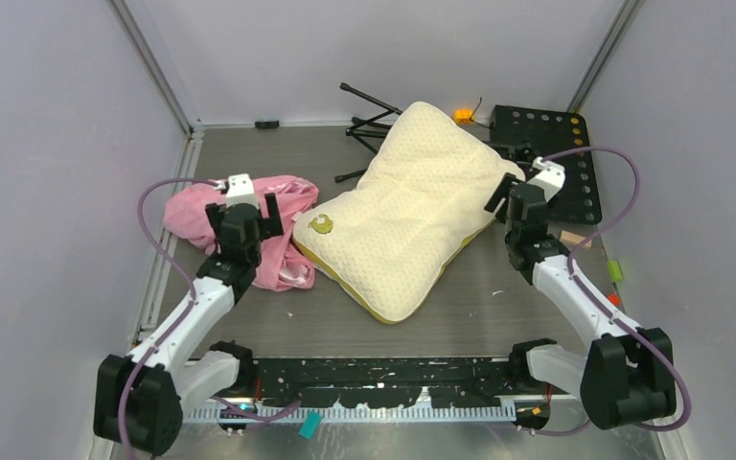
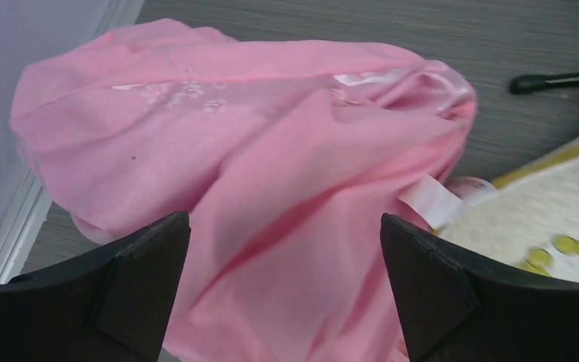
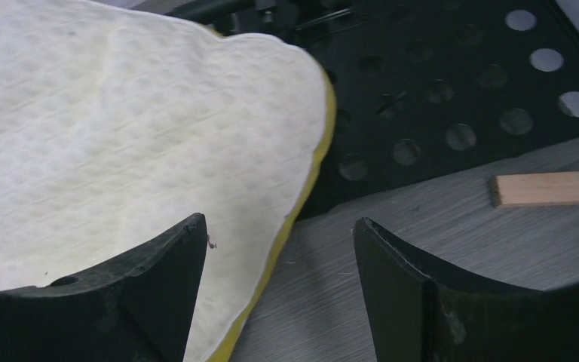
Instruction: Remove the pillowcase from the pillow
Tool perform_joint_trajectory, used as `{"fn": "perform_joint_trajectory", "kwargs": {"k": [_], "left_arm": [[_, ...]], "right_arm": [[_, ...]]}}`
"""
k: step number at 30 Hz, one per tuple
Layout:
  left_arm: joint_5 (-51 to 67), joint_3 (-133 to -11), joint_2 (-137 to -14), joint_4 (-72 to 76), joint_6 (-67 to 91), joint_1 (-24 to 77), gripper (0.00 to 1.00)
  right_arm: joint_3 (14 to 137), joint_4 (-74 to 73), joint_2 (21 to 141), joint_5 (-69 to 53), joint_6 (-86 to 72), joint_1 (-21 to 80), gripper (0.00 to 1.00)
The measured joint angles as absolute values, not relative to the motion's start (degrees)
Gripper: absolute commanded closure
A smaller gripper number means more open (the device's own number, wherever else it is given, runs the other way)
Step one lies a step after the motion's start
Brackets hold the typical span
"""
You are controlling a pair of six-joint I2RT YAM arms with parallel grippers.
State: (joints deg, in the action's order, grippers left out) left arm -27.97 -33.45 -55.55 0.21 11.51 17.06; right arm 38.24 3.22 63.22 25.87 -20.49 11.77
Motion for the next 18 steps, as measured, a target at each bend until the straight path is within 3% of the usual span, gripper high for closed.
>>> {"fn": "perform_joint_trajectory", "kwargs": {"k": [6,12,18], "left_arm": [[-25.1,-29.6,-64.1,10.2,11.3,6.0,0.00],[-23.5,-27.7,-72.4,18.5,10.0,5.3,0.01],[-20.8,-26.0,-80.6,26.1,8.2,5.3,0.09]], "right_arm": [[35.2,10.7,69.1,27.9,-16.2,8.5,0.20],[25.6,29.2,75.2,28.2,-9.4,8.6,0.22],[25.1,37.7,80.6,28.0,-4.7,8.6,0.22]]}}
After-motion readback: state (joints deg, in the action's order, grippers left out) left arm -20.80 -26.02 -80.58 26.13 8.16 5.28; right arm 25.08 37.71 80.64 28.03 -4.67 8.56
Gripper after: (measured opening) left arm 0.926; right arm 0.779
